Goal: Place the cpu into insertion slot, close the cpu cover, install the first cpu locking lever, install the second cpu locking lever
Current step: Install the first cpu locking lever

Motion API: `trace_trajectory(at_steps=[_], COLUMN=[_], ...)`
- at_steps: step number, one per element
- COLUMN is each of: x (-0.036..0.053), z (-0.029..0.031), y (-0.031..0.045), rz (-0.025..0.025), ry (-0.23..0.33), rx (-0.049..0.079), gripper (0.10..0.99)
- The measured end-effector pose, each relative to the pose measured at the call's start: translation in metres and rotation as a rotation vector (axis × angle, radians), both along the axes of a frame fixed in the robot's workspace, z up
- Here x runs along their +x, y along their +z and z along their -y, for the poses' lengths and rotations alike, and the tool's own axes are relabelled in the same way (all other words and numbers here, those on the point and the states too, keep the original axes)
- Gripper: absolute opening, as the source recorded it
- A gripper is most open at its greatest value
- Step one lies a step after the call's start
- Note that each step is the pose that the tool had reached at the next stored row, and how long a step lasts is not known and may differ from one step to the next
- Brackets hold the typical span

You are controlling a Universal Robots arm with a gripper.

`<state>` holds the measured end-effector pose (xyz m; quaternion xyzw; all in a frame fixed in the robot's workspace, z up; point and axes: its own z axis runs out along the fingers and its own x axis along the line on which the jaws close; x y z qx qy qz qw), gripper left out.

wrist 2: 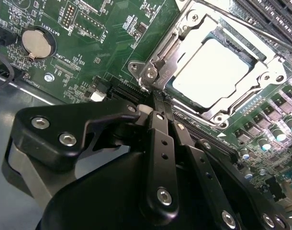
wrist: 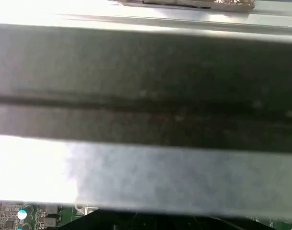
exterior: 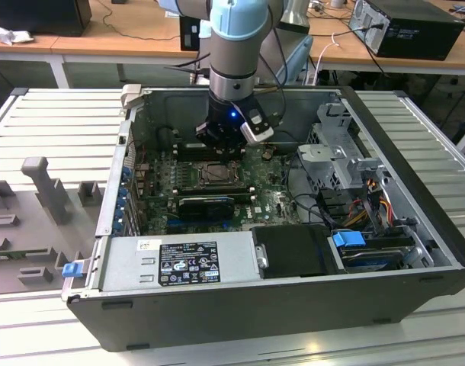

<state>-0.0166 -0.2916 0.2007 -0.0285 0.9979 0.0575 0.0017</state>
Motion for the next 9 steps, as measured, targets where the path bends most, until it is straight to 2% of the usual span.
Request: trace_trajectory(at_steps=[1, 4, 9], x=[0.0001, 0.0, 0.0], z=[-0.0001, 0.0001, 0.0027], y=[0.0016, 0.0151, 0.0166], rz=[0.0002, -0.0002, -0.0003], ry=[0.0, 0.0, 0.0], rx=[0.001, 0.0, 0.0], gripper=[0.106, 0.106, 0.106])
